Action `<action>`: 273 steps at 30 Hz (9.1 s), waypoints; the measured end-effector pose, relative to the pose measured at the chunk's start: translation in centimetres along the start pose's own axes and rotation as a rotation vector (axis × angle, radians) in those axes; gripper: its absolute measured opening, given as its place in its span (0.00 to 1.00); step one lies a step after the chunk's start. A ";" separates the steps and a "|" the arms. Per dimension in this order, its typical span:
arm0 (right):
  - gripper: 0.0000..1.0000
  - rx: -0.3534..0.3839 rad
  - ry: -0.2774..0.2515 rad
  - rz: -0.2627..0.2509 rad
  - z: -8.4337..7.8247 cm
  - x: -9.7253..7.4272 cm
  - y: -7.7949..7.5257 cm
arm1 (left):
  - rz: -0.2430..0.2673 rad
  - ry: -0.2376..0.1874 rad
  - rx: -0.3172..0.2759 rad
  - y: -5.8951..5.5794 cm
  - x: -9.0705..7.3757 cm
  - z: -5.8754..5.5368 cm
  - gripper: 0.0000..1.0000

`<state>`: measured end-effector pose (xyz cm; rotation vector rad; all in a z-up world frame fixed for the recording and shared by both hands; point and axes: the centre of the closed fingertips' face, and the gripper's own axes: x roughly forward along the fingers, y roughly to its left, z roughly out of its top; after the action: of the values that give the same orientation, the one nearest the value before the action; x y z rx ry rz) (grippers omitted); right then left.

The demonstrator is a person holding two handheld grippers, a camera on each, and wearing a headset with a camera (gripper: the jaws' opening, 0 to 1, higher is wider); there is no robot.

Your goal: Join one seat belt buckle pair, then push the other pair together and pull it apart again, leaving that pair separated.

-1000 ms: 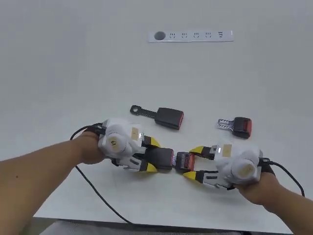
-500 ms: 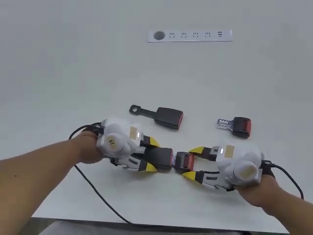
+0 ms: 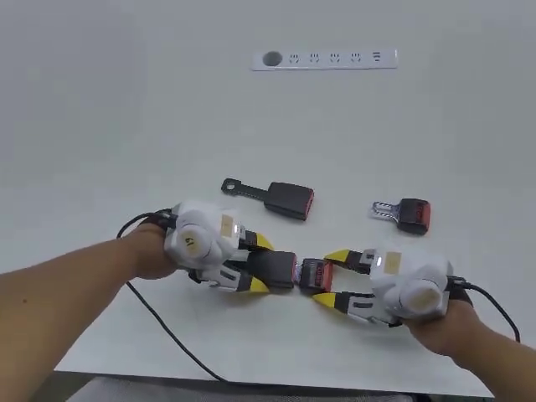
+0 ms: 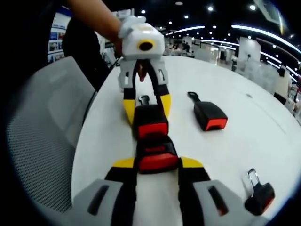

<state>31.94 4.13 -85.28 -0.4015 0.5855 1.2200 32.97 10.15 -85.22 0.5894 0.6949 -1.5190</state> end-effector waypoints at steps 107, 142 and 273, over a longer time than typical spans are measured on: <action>0.36 -0.049 0.119 0.078 -5.8 -9.1 -12.6 | 0.083 0.053 0.020 11.7 -0.4 2.8 0.36; 0.35 -0.101 0.139 0.161 -1.6 -3.1 -11.7 | 0.097 0.031 -0.039 11.8 0.1 2.4 0.36; 0.35 -0.140 0.237 0.158 0.4 -0.3 -11.5 | -0.013 0.118 0.076 11.5 0.3 2.1 0.35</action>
<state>42.92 0.64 -84.99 -0.6335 0.7480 1.3802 44.47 8.23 -84.91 0.7381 0.7350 -1.5370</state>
